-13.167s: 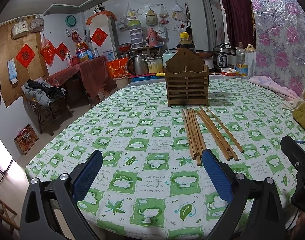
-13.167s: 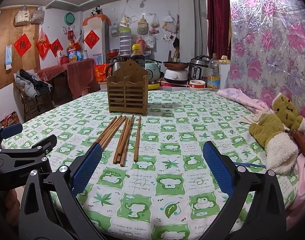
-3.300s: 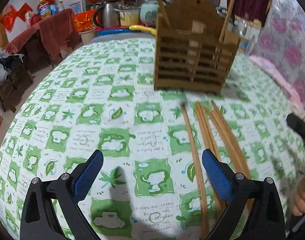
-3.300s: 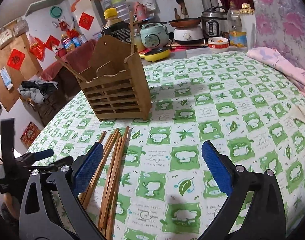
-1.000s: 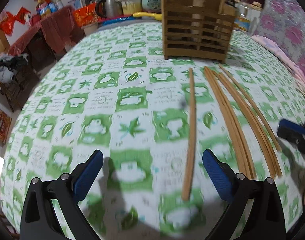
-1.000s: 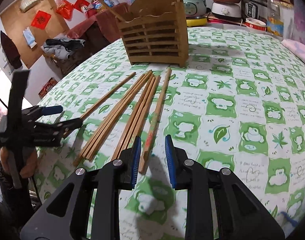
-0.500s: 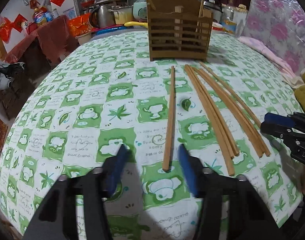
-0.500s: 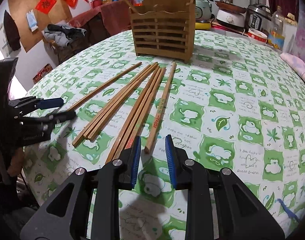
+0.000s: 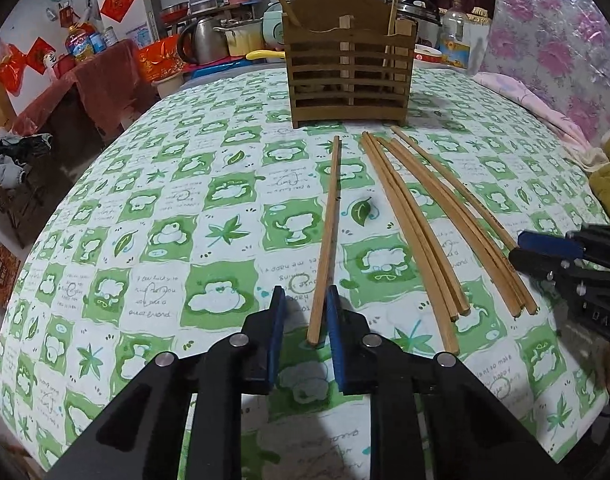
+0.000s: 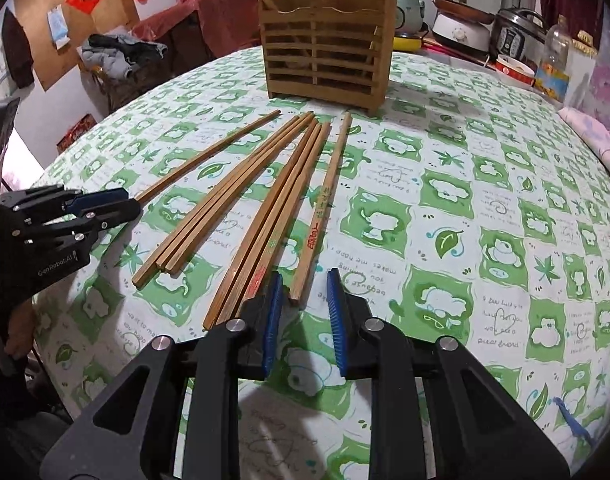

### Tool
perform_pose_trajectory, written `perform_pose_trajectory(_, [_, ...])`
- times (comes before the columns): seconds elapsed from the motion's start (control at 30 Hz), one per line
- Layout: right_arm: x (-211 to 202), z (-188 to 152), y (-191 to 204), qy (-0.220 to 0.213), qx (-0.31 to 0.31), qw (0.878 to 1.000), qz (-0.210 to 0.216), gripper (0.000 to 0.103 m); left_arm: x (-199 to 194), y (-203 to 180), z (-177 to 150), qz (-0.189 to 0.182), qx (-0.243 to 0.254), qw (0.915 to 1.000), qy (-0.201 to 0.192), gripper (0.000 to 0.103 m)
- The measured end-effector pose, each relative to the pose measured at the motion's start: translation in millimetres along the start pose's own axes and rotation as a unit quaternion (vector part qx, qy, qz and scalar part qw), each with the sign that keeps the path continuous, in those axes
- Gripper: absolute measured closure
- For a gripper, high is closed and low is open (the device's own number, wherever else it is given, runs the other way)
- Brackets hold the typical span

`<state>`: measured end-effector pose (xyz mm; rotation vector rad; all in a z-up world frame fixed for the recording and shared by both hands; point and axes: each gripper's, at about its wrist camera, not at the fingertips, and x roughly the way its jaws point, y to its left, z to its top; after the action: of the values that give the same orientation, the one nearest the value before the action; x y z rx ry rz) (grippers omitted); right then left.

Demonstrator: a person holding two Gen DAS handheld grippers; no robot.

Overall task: Organize utensils
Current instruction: 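Close the right tool on a chopstick while the left tool grasps another chopstick, then lift both chopsticks to the wooden holder and open both tools to release them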

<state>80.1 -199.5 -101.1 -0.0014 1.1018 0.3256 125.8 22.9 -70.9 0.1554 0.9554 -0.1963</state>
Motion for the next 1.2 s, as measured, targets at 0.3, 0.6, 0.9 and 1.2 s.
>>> perform_pose_trajectory(0.3, [-20, -1, -11, -0.054, 0.031, 0.998, 0.006, 0.095, -14, 3, 5, -0.021, -0.018, 0.9995, -0.013, 0.097])
perform_pose_trajectory(0.6, [-69, 29, -23, -0.136, 0.045, 0.990, -0.009, 0.096, -57, 13, 40, -0.027, -0.022, 0.9974, -0.063, 0.097])
perform_pose_trajectory(0.9, [-76, 41, -12, -0.124, 0.014, 0.992, 0.003, 0.088, -93, 14, 81, -0.029, -0.018, 0.9930, -0.113, 0.097])
perform_pose_trajectory(1.2, [-2, 11, -27, 0.000, 0.033, 0.999, -0.012, 0.071, -92, 14, 85, -0.029, -0.018, 0.9932, -0.111, 0.098])
